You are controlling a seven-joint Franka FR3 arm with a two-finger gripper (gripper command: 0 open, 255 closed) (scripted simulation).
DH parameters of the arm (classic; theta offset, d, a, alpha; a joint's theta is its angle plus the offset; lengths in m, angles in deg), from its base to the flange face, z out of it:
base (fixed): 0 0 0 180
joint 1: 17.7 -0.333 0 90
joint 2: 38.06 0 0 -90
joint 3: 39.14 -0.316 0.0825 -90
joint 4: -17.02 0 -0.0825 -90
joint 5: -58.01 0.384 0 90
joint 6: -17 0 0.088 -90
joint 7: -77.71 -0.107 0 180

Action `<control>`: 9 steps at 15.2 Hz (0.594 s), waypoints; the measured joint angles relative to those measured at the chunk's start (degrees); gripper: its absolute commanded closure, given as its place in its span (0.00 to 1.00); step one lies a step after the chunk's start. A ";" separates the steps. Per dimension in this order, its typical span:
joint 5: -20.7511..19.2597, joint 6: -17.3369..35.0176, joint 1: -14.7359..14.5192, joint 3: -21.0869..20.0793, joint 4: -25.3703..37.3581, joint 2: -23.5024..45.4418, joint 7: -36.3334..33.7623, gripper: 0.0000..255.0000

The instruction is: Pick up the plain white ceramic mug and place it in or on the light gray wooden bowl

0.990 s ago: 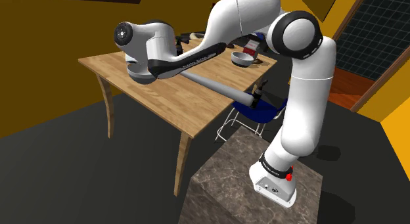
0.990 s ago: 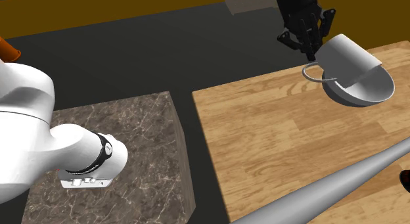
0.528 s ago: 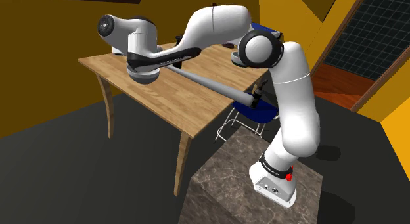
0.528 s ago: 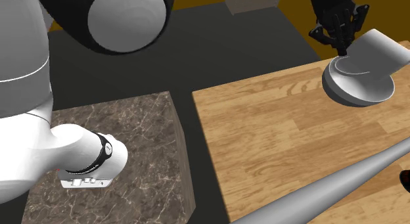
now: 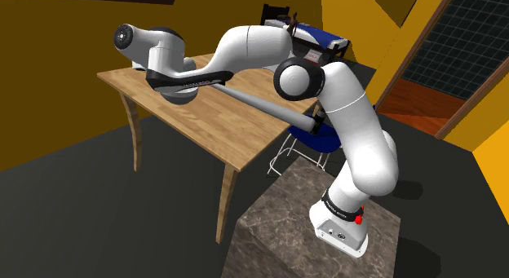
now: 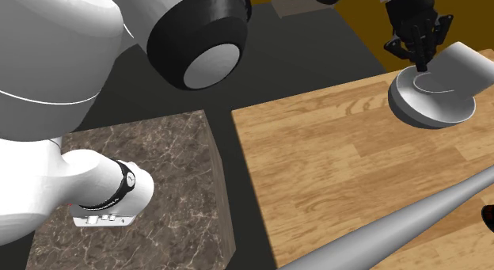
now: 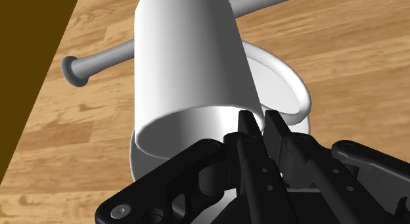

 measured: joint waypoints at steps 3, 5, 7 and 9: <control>-0.29 0.90 0.14 0.20 -0.71 0.80 -1.20 1.00; -0.49 1.43 0.18 0.33 -1.11 1.37 -1.97 1.00; -0.55 1.58 0.16 0.37 -1.15 1.57 -2.19 1.00; -0.56 1.58 0.13 0.38 -1.08 1.65 -2.21 1.00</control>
